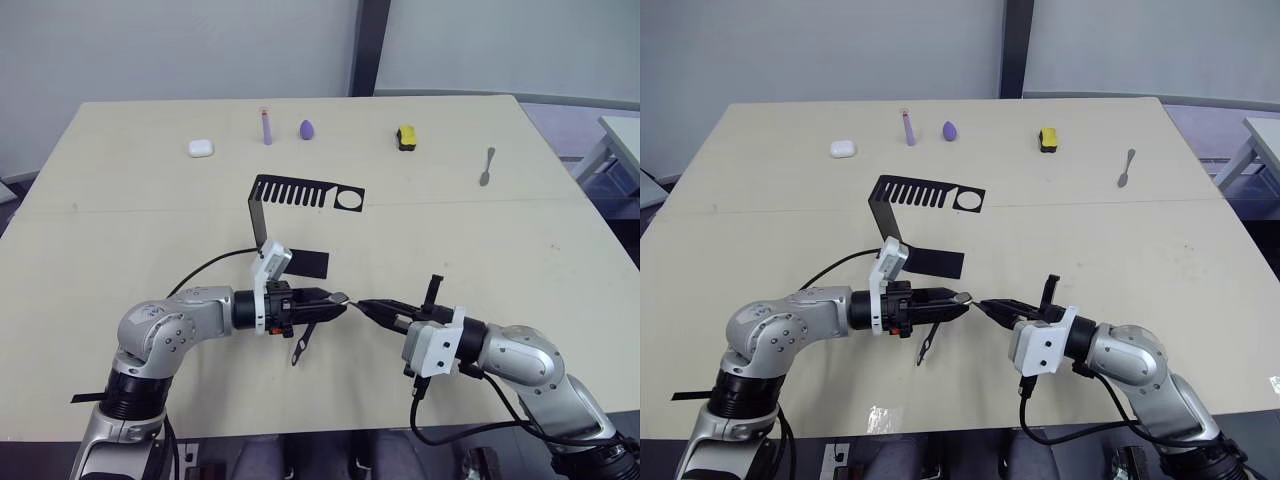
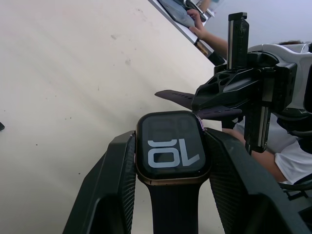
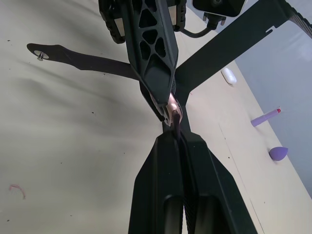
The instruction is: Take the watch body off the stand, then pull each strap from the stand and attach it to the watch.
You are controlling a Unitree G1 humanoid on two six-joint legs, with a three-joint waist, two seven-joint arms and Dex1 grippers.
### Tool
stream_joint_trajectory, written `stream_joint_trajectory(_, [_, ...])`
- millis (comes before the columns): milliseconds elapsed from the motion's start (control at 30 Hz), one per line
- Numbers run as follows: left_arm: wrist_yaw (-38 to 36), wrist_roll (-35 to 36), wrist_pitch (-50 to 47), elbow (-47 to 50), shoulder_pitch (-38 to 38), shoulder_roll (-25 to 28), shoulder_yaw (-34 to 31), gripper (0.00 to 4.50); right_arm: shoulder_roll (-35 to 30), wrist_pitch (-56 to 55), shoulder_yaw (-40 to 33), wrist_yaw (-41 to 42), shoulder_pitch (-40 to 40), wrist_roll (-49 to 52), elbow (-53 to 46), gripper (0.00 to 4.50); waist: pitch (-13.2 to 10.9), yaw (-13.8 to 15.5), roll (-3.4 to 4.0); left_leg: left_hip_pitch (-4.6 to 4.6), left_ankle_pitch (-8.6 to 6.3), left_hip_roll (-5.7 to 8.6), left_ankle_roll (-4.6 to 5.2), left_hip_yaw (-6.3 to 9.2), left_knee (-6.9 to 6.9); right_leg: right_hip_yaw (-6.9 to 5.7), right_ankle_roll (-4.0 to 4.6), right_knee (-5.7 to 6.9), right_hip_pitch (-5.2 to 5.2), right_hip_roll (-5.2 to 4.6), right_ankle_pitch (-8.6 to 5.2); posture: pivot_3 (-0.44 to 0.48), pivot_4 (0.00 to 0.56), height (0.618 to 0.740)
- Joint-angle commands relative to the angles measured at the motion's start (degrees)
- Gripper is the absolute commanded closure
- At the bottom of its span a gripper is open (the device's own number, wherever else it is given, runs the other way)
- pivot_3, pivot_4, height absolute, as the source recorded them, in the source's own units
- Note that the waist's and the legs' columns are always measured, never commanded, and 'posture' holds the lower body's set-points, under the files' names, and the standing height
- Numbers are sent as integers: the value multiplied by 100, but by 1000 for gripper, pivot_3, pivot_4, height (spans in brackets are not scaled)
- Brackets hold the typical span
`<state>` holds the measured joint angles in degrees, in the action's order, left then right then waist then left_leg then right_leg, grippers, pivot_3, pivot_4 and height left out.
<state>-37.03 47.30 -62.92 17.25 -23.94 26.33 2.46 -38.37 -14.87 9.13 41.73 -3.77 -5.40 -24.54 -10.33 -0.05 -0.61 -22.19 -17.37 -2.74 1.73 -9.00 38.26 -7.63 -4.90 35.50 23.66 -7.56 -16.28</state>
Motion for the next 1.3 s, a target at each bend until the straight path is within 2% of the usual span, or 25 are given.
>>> stream_joint_trajectory(33, [-24,8,64,168,-41,-6,27,2893,51,-100,10,-10,-38,71,-93,4500,0,0,0,0,0,0,0,0,0,0,0,0,0,0,0,0,150,740])
stream_joint_trajectory(1300, [36,-159,77,225,-174,-48,195,2893,43,-108,-7,-22,-61,39,-60,4500,0,0,0,0,0,0,0,0,1,0,0,1,0,0,0,0,150,740])
